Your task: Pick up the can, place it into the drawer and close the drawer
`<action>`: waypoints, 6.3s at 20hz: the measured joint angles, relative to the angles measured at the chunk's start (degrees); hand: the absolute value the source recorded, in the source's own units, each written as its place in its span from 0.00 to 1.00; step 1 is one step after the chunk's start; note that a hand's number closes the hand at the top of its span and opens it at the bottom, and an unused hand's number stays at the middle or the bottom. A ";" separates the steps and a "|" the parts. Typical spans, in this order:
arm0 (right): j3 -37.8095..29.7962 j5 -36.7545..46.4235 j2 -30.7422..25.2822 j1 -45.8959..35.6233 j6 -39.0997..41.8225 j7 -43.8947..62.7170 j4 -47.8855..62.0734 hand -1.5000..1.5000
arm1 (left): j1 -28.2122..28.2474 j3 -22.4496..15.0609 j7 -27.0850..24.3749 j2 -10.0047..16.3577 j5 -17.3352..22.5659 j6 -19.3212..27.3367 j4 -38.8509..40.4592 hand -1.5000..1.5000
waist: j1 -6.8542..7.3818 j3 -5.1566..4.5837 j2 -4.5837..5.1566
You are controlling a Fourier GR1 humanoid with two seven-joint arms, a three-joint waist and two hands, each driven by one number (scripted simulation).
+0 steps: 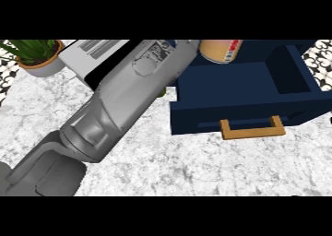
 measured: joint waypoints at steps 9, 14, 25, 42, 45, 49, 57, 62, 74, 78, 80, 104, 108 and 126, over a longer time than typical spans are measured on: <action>0.01 -0.01 -0.61 -1.64 -0.19 0.83 0.06 0.00 | 0.35 -6.02 -3.83 0.00 3.76 2.81 3.99 1.00 | -1.26 0.02 0.25; 0.72 1.09 -0.40 -3.24 -0.92 0.89 1.06 0.00 | 1.16 -8.85 -5.91 0.00 5.09 3.71 5.76 1.00 | -1.64 0.03 0.52; 1.19 1.30 -1.10 -4.94 -0.43 0.40 2.05 0.00 | 3.62 -14.44 -8.04 0.01 7.87 7.59 7.03 0.00 | -3.26 0.04 0.86; 2.30 8.84 -4.61 -6.03 -0.71 -0.79 -3.40 0.00 | 4.07 -14.89 -11.05 0.00 13.64 12.42 7.34 0.00 | -3.07 -0.04 0.83; 3.39 12.69 -6.04 -6.57 -0.38 -2.74 -3.44 0.00 | 3.80 -14.51 -11.35 0.00 15.17 12.54 6.73 0.00 | -2.83 -0.04 0.86; 5.09 17.46 -7.63 -7.24 -0.24 -4.11 -4.54 0.00 | 3.74 -14.29 -12.18 0.01 17.22 13.43 5.29 0.00 | -2.21 -0.04 0.65; 10.29 32.92 -11.60 -10.24 -1.49 -5.62 -2.72 0.00 | 1.46 -13.94 -13.12 0.00 19.30 15.09 4.75 0.00 | 0.06 -0.08 0.28; 15.70 45.11 -12.70 -12.52 -4.14 -6.05 2.39 0.00 | 1.76 -14.39 -13.14 0.00 19.62 15.44 4.19 0.00 | 1.62 -0.09 -0.02; 21.86 64.06 -9.04 -18.35 -17.72 -8.09 25.15 0.00 | 4.18 -14.59 -7.62 4.35 16.90 15.39 -2.57 0.00 | 4.97 -0.10 -0.94; 20.84 66.00 -7.87 -21.35 -22.22 -9.42 32.41 0.00 | 5.76 -15.38 -3.42 8.71 15.09 14.77 -7.68 0.00 | 5.51 -0.35 -1.32; 19.85 67.14 -7.53 -23.64 -24.35 -9.60 36.13 0.00 | 6.80 -15.80 -1.17 10.47 14.43 14.89 -10.91 0.00 | 5.81 -0.57 -1.60; 7.73 73.81 -7.72 -52.72 -49.95 -13.31 82.47 0.00 | 22.79 -15.94 8.50 26.61 10.61 12.42 -35.86 0.00 | 8.19 -0.53 -1.02; 6.05 74.28 -8.31 -58.43 -52.74 -12.89 89.45 0.00 | 25.78 -15.87 8.80 27.91 9.82 12.39 -39.07 0.00 | 8.33 -0.40 -0.69; 2.61 75.22 -10.89 -72.81 -53.45 -12.85 107.76 0.00 | 35.87 -14.46 8.18 31.71 7.16 10.98 -48.95 0.00 | 8.62 0.02 0.52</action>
